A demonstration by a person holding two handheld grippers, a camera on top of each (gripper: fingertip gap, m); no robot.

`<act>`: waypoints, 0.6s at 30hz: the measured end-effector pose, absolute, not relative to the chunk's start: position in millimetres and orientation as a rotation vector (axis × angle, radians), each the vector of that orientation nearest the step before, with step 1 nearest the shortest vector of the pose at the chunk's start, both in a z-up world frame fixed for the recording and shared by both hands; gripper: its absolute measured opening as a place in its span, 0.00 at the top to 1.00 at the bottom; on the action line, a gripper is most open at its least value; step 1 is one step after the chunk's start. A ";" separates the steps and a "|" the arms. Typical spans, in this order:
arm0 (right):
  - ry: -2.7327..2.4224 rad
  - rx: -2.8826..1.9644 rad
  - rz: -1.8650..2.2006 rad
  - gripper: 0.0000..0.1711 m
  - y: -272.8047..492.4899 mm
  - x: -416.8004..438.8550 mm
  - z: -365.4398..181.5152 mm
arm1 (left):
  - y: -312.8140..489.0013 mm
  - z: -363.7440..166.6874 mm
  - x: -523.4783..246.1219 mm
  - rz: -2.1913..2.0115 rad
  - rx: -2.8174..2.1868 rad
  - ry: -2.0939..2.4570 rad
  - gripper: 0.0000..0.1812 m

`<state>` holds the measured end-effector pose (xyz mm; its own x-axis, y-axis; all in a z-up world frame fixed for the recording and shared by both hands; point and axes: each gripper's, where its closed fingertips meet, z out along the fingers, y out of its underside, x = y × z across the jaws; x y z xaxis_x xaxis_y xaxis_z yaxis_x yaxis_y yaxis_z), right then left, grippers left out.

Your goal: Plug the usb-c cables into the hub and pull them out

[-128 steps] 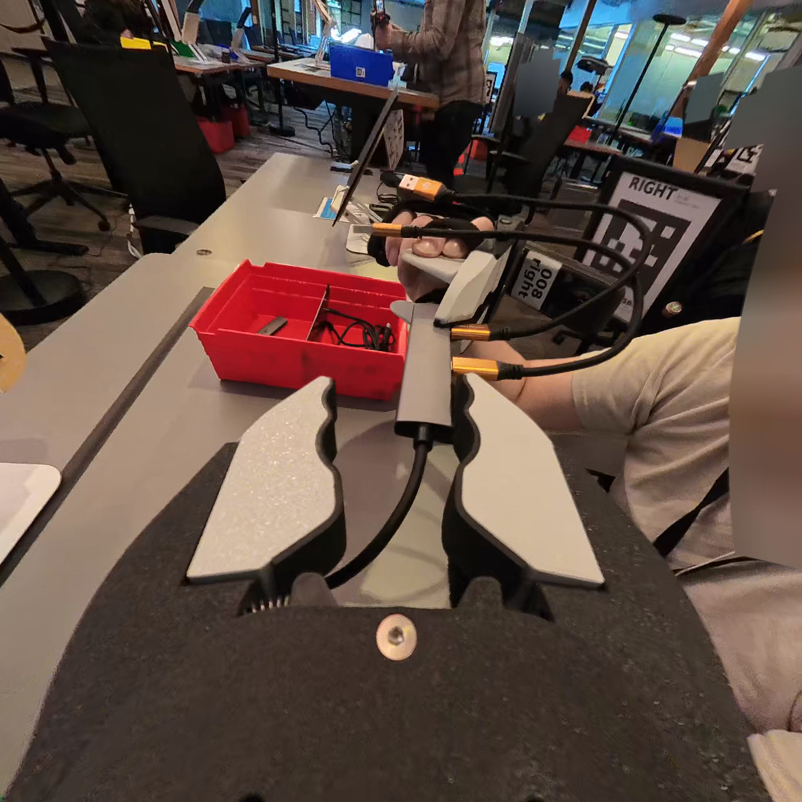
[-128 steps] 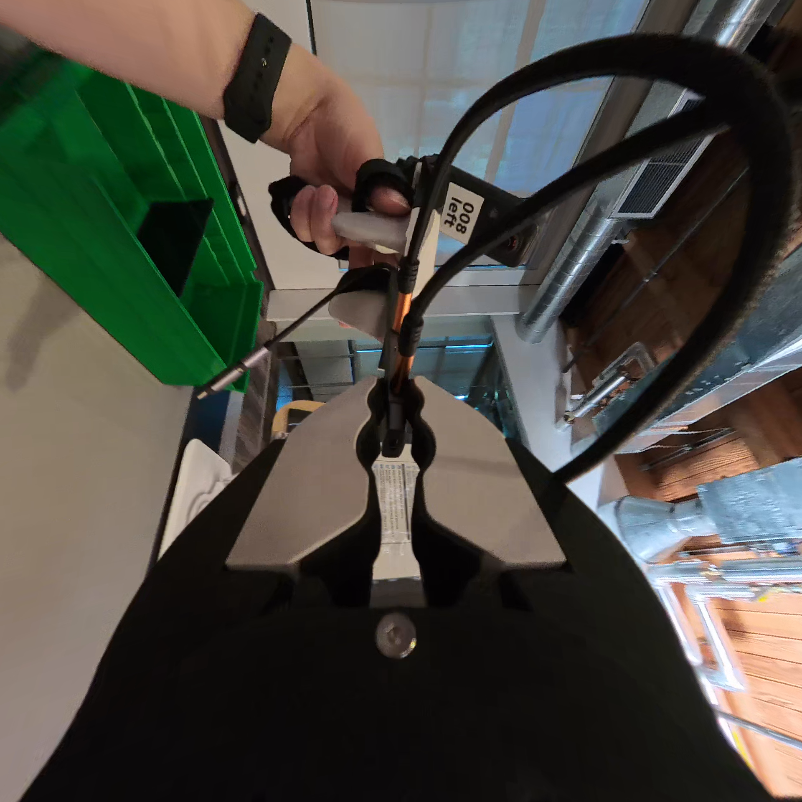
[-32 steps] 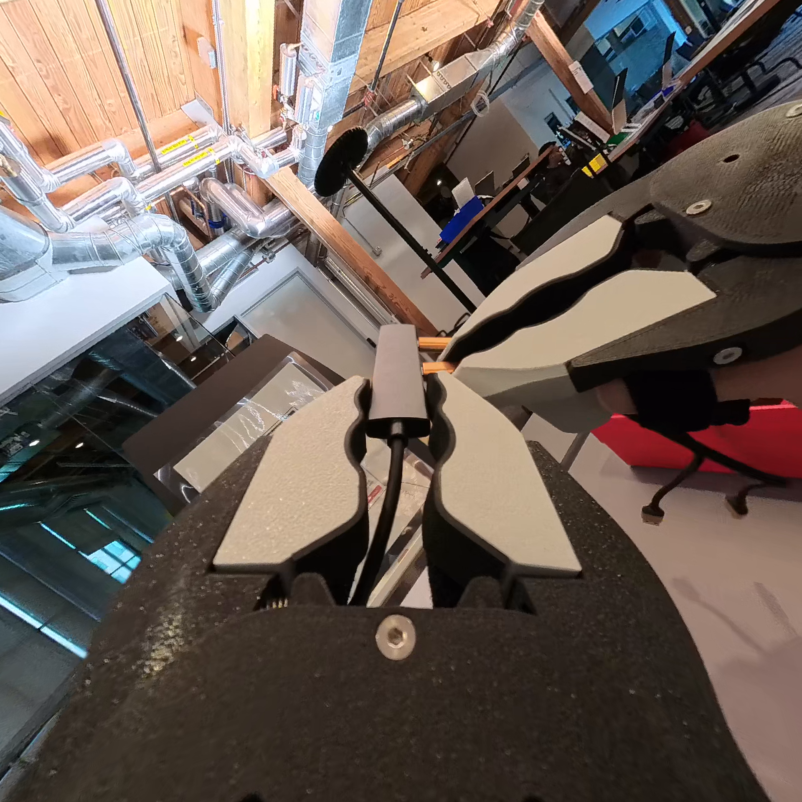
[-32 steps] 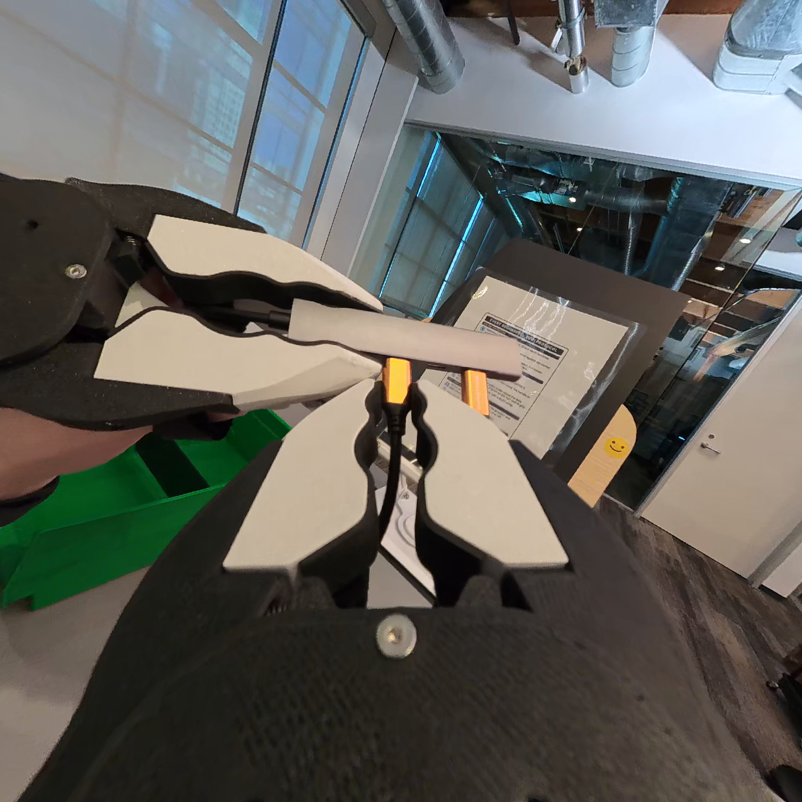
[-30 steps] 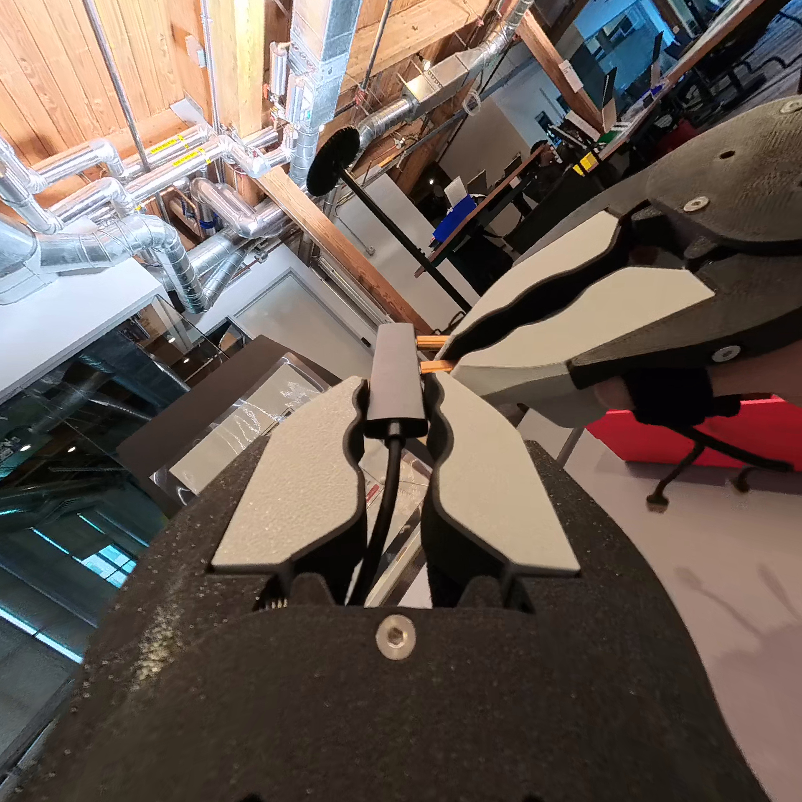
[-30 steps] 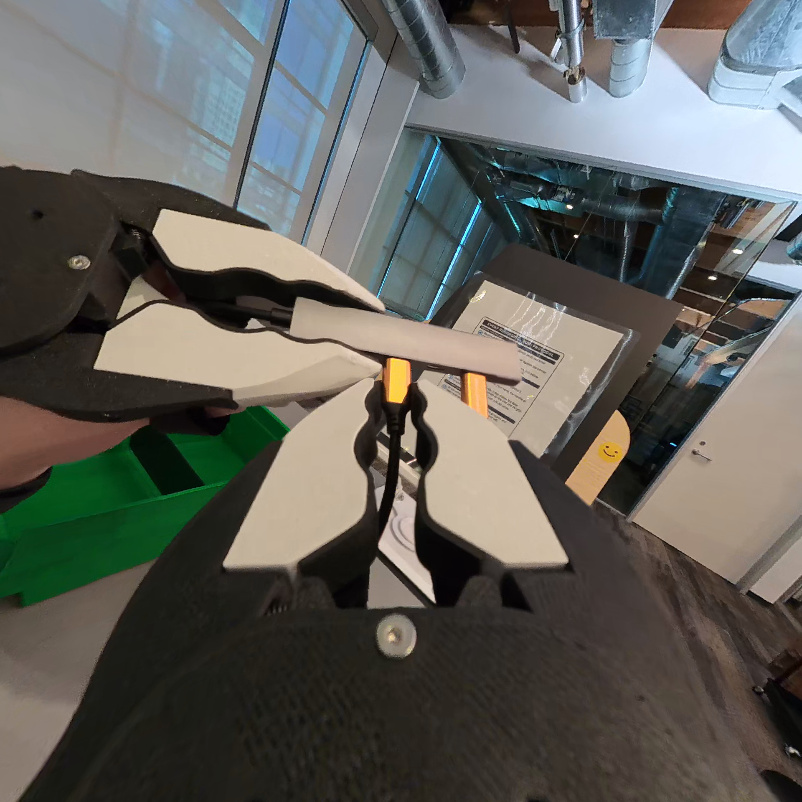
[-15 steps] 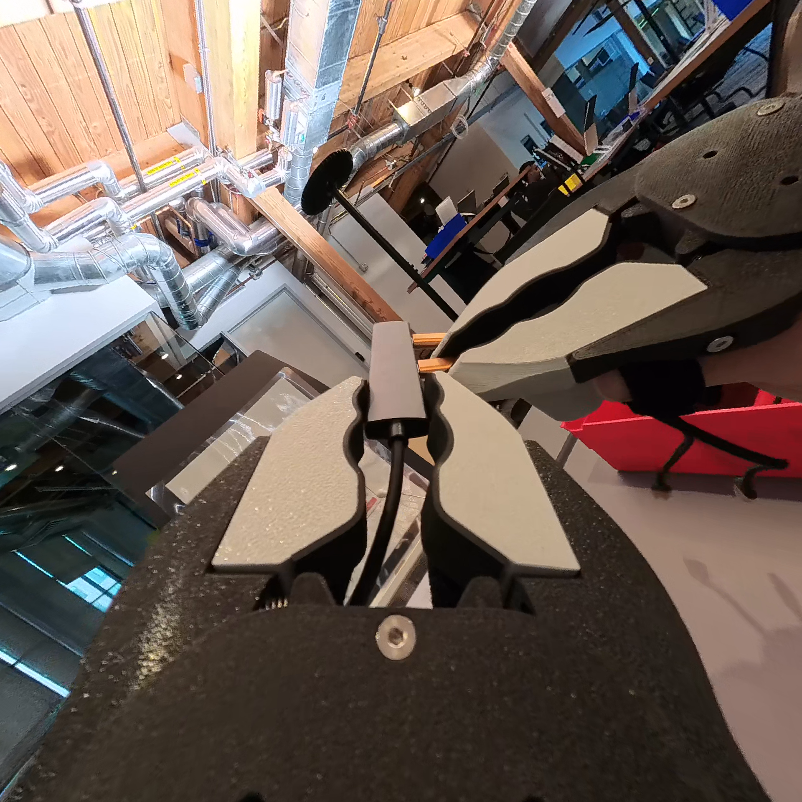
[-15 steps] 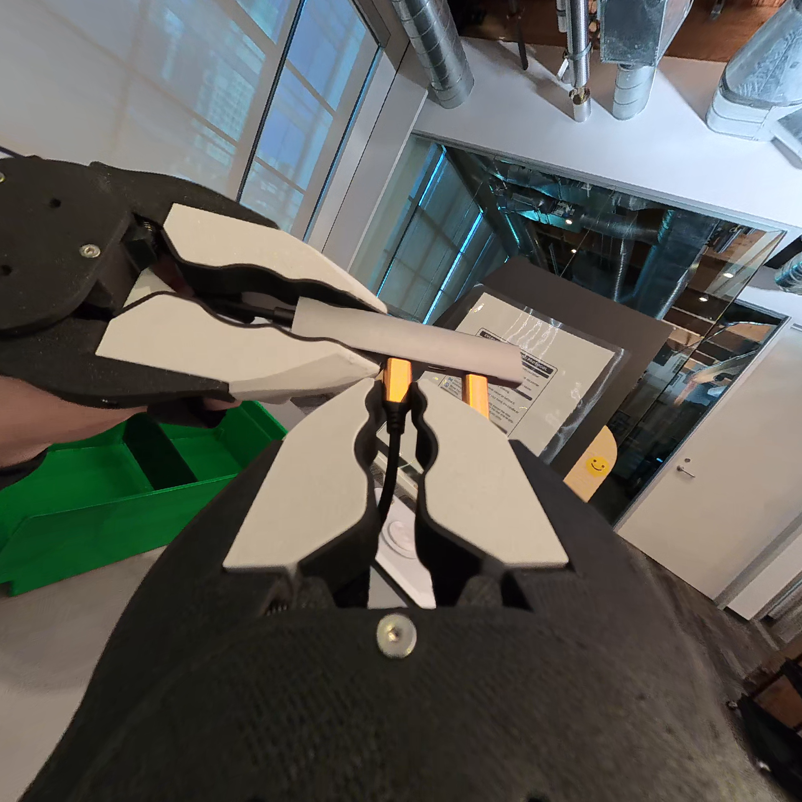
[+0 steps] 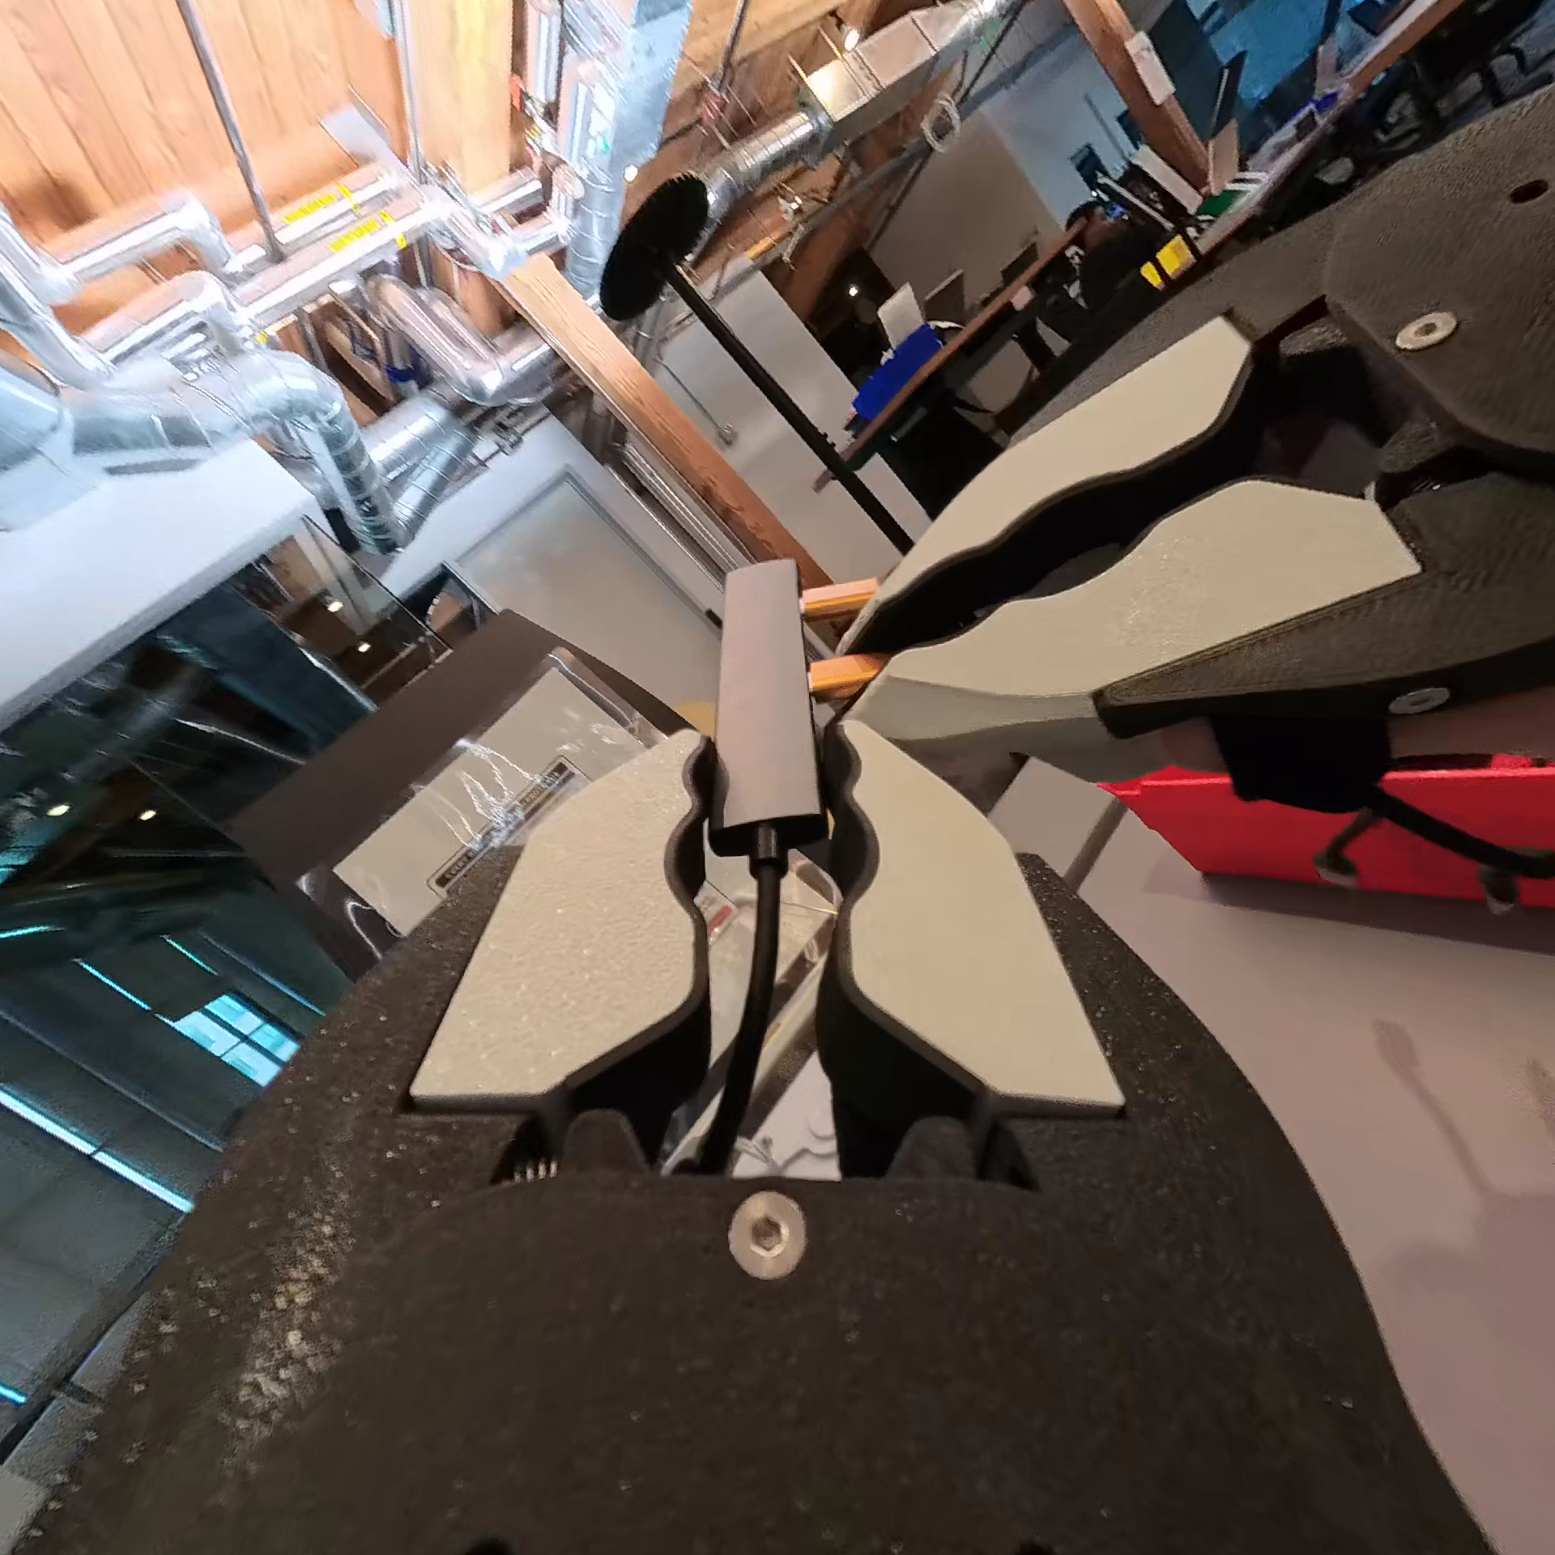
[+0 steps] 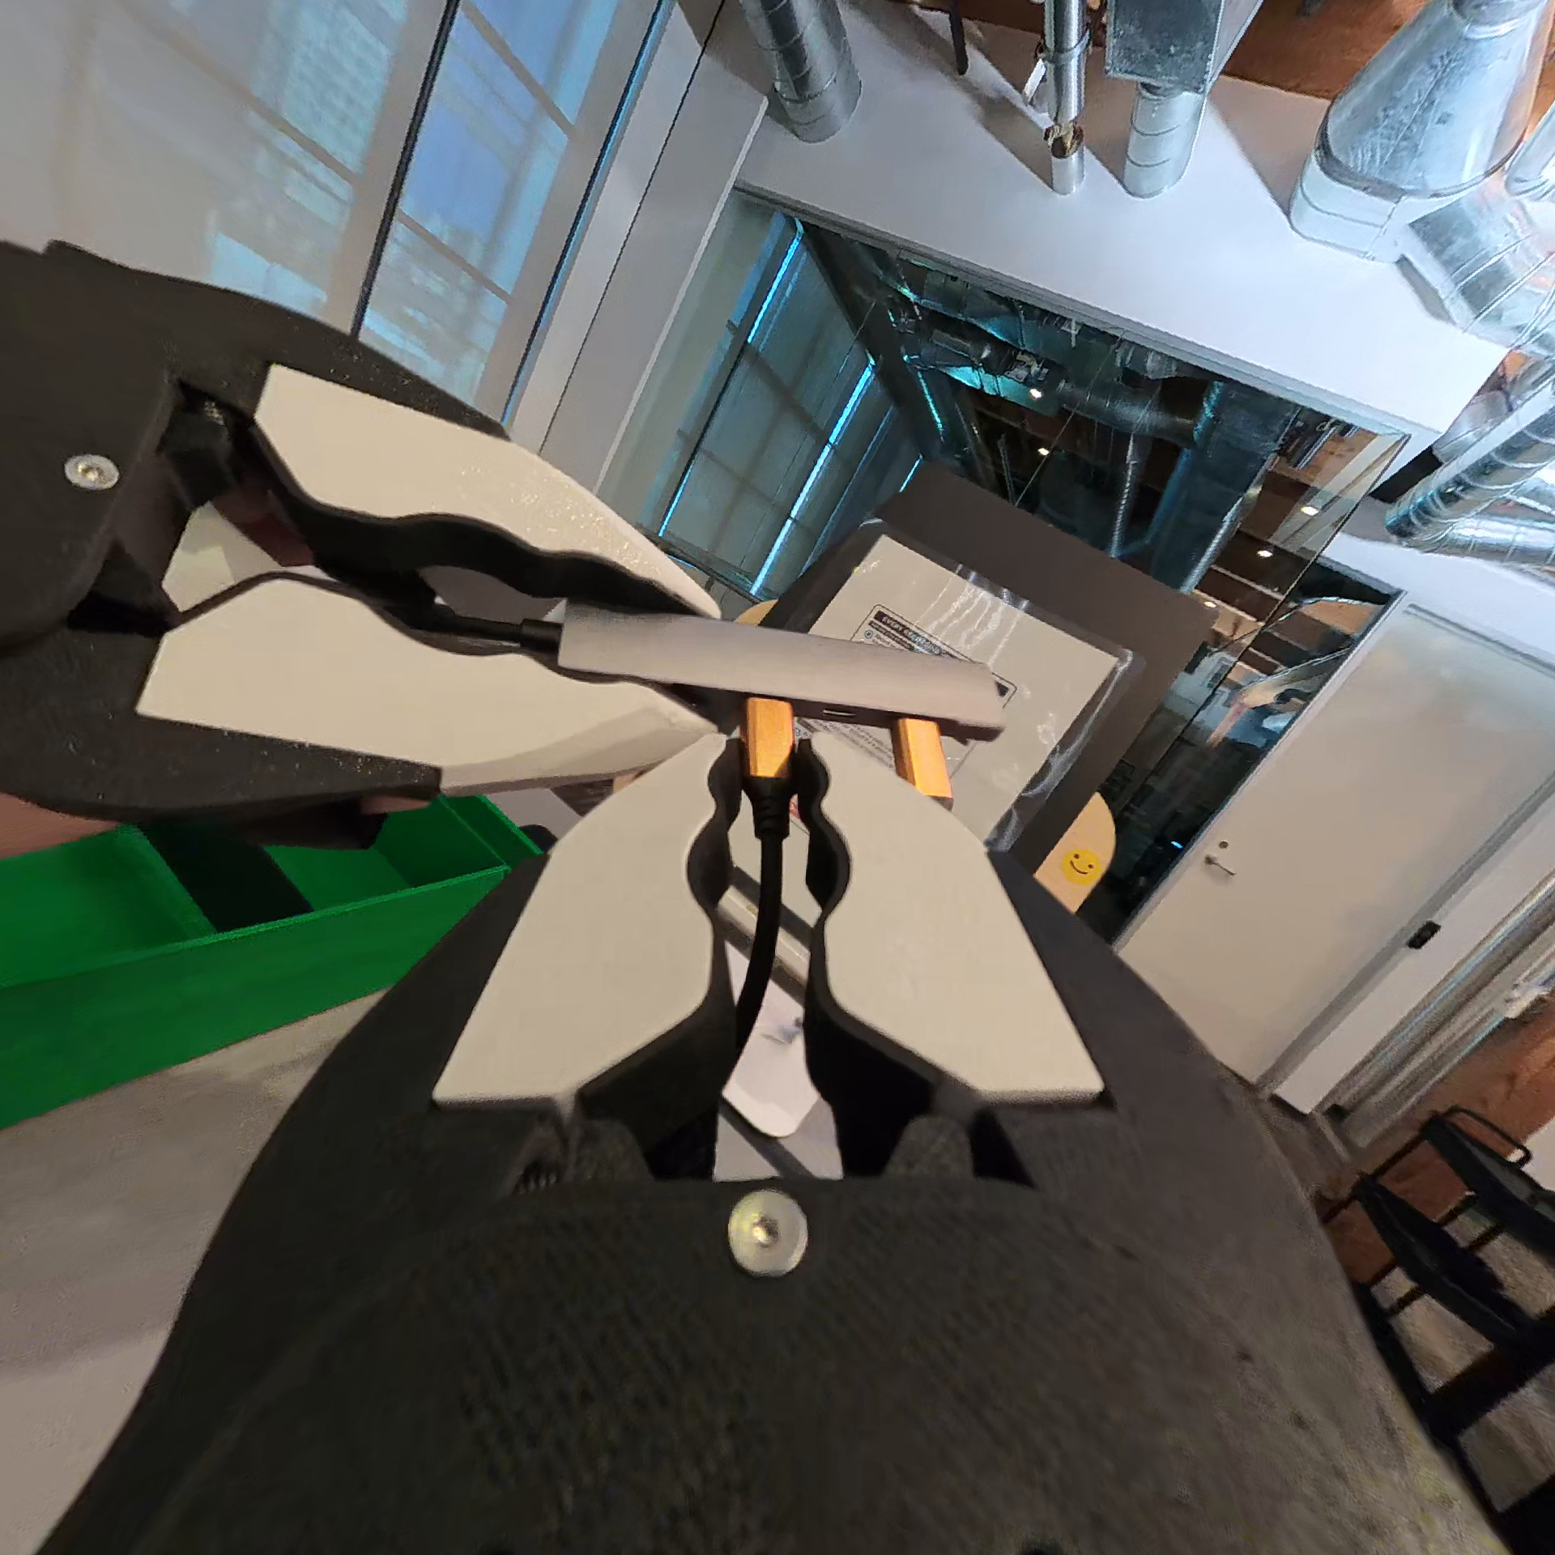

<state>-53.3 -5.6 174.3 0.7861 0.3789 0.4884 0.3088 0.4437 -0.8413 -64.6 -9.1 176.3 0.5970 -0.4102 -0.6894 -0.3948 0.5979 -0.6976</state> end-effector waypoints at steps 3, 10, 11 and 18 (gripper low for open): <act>-0.716 -1.135 0.057 0.92 -7.1 -55.1 174.4 | -10.6 176.1 -65.7 -0.044 -0.978 0.990 0.87; -0.701 -1.146 0.083 0.92 -5.7 -54.0 173.9 | -9.3 176.2 -64.6 -0.046 -0.987 0.968 0.87; -0.695 -1.145 0.080 0.92 -5.5 -53.2 174.4 | -9.0 176.7 -63.9 -0.041 -0.987 0.955 0.87; -0.686 -1.148 0.061 0.92 -3.3 -49.4 174.1 | -6.6 176.4 -60.7 -0.011 -0.970 0.914 0.87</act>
